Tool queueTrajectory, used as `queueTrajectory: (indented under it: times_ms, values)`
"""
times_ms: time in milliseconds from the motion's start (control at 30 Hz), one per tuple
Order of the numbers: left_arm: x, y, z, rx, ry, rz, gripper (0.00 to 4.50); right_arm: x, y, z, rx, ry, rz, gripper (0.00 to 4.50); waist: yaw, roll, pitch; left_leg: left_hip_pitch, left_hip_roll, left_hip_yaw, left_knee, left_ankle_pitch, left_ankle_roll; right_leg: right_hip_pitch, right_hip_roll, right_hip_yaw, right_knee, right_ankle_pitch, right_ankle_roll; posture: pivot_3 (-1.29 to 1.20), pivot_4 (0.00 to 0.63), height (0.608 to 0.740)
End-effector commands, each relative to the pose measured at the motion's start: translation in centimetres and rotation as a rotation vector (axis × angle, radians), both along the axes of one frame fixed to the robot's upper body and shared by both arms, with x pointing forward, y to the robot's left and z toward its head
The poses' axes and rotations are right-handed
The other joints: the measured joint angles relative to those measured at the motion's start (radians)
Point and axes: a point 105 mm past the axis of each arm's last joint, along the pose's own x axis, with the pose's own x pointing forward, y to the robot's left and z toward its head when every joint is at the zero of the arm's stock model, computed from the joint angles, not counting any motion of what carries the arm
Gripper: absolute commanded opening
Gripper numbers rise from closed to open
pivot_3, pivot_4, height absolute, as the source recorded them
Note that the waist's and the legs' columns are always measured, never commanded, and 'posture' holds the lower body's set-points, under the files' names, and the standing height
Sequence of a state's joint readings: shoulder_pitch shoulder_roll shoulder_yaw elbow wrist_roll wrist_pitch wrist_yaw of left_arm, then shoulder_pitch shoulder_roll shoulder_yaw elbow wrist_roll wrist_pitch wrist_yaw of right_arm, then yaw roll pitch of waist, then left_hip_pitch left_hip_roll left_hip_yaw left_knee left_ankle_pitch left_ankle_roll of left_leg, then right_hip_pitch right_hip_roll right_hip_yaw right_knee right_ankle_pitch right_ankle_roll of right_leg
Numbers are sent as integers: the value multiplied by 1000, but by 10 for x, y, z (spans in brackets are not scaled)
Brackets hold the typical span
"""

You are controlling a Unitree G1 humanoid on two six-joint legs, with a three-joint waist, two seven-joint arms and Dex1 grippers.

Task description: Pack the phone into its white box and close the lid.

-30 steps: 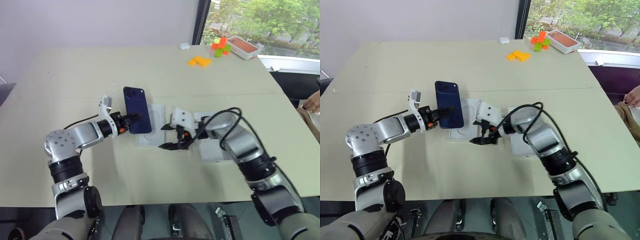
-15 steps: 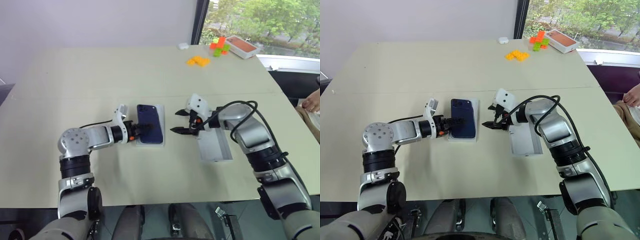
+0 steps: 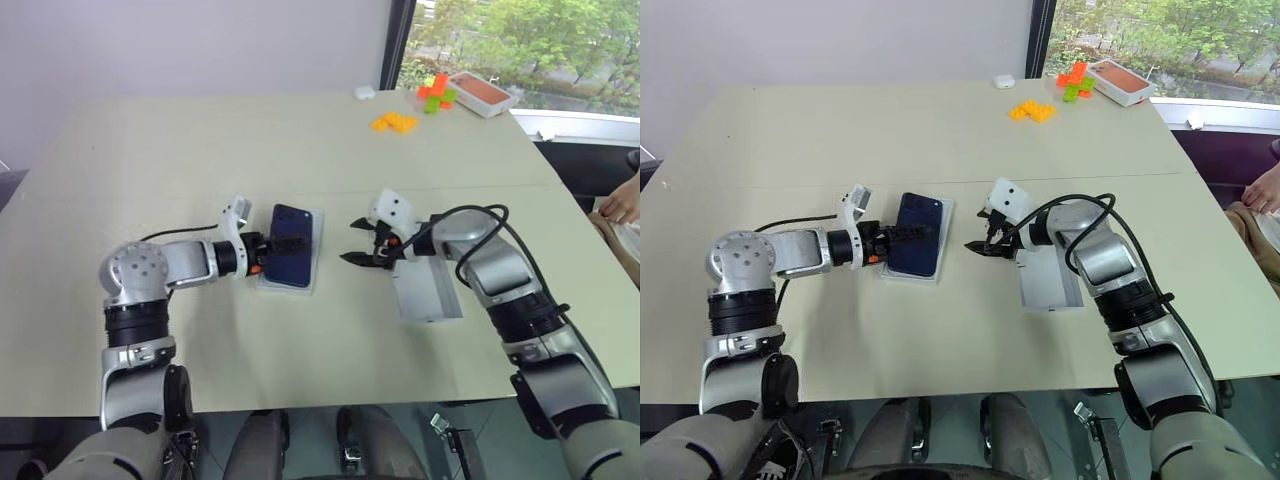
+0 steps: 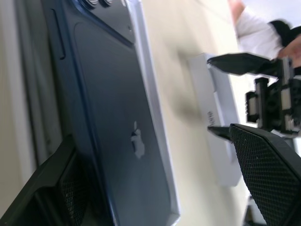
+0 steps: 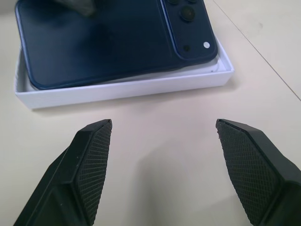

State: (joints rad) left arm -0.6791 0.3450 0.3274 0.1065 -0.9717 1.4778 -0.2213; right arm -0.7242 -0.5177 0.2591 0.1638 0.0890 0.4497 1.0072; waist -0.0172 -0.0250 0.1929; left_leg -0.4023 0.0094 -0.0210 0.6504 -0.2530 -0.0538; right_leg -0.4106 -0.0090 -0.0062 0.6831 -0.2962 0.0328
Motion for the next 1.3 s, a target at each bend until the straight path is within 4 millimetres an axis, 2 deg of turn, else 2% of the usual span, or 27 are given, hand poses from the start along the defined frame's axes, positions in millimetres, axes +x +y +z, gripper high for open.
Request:
queueTrajectory:
  times_ms: [33,233,400,600,800,933,1000,1100,1200,1267,1300]
  values:
    - [-4,1,16,16,-70,-41,4464,2,9,16,15,-64,29,3725,1,0,0,0,0,0,0,0,0,0,0,0,0,0,0,0,150,740]
    - [-3,6,23,28,-89,-29,4464,3,14,16,20,-62,38,3725,4,0,0,-1,0,0,0,0,0,0,0,0,0,0,0,0,150,740]
    - [-5,18,30,67,-125,-17,4464,3,16,16,25,-64,41,3725,2,0,0,-1,0,0,0,0,1,-1,0,0,0,0,0,0,150,740]
    - [-1,47,49,123,-253,62,4464,2,22,18,56,-58,43,3725,0,0,0,-1,0,0,0,-1,1,-1,0,0,0,0,0,0,150,740]
    - [2,63,51,163,-338,117,4464,3,35,24,102,-63,40,3725,2,0,0,-1,0,0,0,-1,2,-1,0,0,0,0,0,0,150,740]
    - [4,74,45,199,-394,170,4464,1,42,23,123,-61,41,3725,2,0,0,-1,0,0,0,-2,4,-1,0,0,0,0,0,0,150,740]
    - [7,80,34,229,-370,194,4464,1,41,21,116,-60,39,3725,4,0,0,-1,0,0,0,-2,4,-1,0,0,0,0,0,0,150,740]
    - [12,88,10,313,-307,230,4464,5,32,10,23,-98,18,3725,6,0,0,-1,0,0,0,-2,5,-1,-1,0,0,0,0,0,150,740]
    - [16,81,2,373,-316,212,4464,14,22,0,-37,-102,-34,3725,4,0,0,-1,-1,0,0,-2,6,-1,-1,0,0,0,0,0,150,740]
    - [18,70,4,345,-332,195,3931,16,20,-3,-47,-97,-45,3725,5,0,0,-2,-1,0,0,-1,6,-1,-1,0,0,0,0,0,150,740]
    - [20,66,5,319,-322,202,3558,16,20,-4,-48,-93,-48,3467,5,0,0,-2,-1,0,0,-1,6,-1,-1,0,0,0,0,0,150,740]
